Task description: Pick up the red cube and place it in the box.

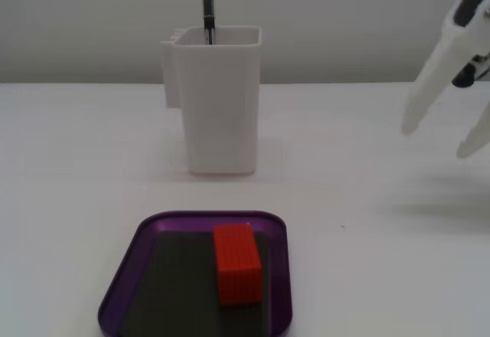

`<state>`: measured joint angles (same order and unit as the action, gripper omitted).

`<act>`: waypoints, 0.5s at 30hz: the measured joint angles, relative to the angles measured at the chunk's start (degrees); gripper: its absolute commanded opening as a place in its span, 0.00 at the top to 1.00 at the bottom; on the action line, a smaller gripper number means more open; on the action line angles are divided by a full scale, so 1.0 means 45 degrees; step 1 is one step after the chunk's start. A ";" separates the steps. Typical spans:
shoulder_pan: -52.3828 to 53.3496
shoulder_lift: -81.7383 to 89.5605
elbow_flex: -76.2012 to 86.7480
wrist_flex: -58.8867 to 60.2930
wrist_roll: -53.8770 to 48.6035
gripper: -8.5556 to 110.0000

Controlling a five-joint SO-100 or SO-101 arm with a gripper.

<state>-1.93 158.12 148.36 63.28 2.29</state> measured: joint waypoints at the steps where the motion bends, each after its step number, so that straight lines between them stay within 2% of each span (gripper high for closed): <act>1: -0.0039 0.0547 0.0527 -0.0137 0.0000 0.79; 15: -0.0020 0.6719 0.5488 -0.0195 0.0078 0.80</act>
<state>-2.02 188.35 173.06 62.40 2.64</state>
